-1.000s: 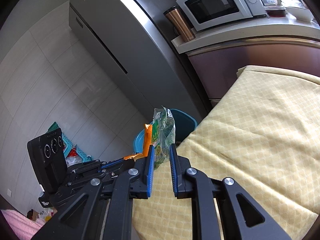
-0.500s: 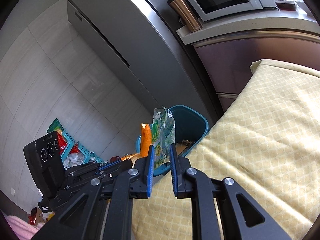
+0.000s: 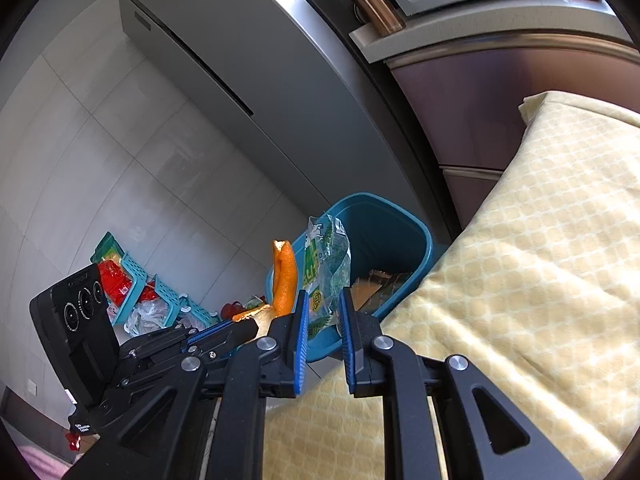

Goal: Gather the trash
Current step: 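Carry the orange peel and green-printed wrapper over the teal bin with both tools, then open both tools over the teal bin to drop the peel and wrapper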

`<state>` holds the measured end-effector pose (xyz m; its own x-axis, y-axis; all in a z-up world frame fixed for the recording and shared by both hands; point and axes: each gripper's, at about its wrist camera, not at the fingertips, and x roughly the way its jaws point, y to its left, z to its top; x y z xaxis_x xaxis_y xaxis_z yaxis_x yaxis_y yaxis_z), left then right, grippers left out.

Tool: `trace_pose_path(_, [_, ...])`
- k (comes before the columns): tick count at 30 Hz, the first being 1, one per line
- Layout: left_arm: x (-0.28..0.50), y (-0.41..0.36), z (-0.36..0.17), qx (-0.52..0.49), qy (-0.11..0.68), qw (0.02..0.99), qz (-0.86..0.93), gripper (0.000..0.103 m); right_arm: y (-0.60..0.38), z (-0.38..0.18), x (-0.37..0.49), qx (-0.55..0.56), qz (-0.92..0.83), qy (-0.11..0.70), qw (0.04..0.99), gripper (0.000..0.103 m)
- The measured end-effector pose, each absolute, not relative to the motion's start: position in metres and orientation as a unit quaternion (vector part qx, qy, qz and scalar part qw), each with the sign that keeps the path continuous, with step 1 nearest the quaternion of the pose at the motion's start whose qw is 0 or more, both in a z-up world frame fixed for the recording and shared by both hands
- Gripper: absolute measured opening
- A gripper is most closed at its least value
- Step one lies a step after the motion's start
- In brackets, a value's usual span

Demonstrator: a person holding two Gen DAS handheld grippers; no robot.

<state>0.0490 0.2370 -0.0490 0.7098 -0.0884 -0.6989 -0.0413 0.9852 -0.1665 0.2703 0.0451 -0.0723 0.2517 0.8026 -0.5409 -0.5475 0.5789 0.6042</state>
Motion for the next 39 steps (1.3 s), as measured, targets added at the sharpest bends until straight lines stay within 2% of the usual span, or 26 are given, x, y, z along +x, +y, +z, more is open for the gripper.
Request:
trace_pose_path(21, [0.074, 0.258, -0.084, -0.086, 0.417, 0.904, 0.029, 0.004, 0.098, -0.094, 0.289, 0.106, 0.409, 0.476, 0.771, 0.014])
trace_pose_path(27, [0.083, 0.262, -0.096, -0.09, 0.427, 0.899, 0.038, 0.004, 0.113, -0.097, 0.292, 0.091, 0.403, 0.483, 0.772, 0.017])
trace_pose_path(38, [0.082, 0.267, -0.103, -0.106, 0.419, 0.901, 0.046, 0.005, 0.106, -0.1, 0.292, 0.096, 0.405, 0.482, 0.771, 0.017])
trace_pose_path(39, [0.08, 0.266, -0.102, -0.106, 0.416, 0.902, 0.044, 0.008, 0.104, -0.1, 0.292, 0.097, 0.405, 0.482, 0.771, 0.019])
